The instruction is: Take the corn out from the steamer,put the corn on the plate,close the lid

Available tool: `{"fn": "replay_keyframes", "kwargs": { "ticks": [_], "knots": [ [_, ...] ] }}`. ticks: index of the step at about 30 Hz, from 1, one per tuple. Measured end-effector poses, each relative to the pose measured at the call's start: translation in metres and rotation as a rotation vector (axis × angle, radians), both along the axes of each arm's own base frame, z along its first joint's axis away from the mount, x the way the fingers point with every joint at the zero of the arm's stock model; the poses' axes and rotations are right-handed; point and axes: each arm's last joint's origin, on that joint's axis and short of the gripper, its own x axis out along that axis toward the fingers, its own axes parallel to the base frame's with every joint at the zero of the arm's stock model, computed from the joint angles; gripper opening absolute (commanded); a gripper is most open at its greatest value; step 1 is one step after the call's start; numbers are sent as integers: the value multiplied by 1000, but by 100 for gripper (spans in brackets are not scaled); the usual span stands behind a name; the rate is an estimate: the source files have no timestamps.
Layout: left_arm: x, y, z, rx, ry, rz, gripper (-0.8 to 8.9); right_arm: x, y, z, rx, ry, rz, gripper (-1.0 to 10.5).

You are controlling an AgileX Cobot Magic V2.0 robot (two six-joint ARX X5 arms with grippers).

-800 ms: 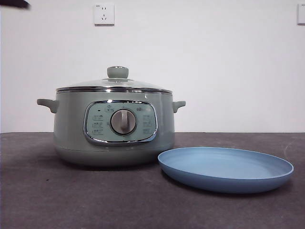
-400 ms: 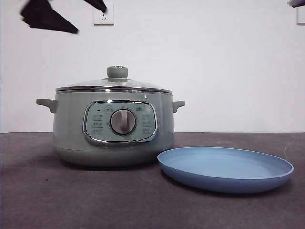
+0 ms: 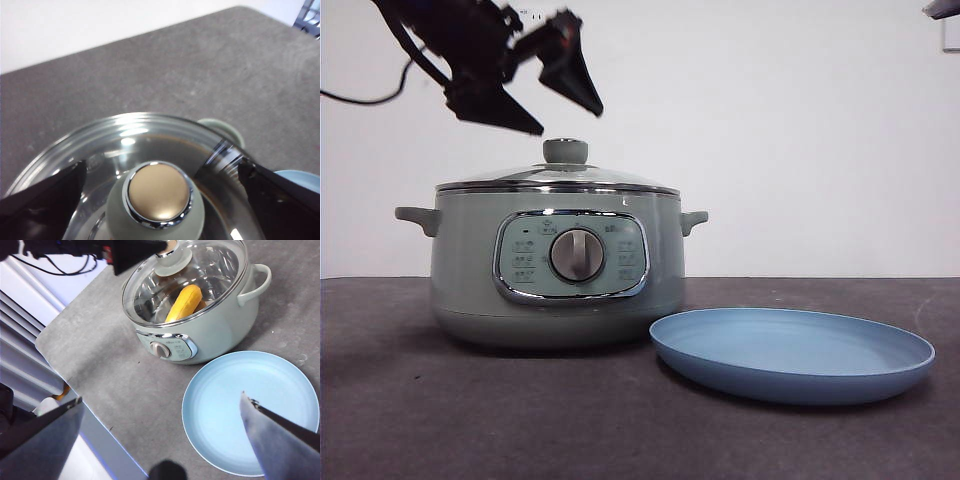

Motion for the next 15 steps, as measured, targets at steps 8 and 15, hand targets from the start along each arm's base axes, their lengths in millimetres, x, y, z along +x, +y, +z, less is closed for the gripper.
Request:
{"fn": "replay_keyframes", "kwargs": {
  "ticks": [8,15],
  "knots": [
    [8,-9,-17,42,21,28,563,0,0,0,0,0,0,599],
    [9,-13,-21,50,32,23,472,0,0,0,0,1,0,599]
  ]
}}
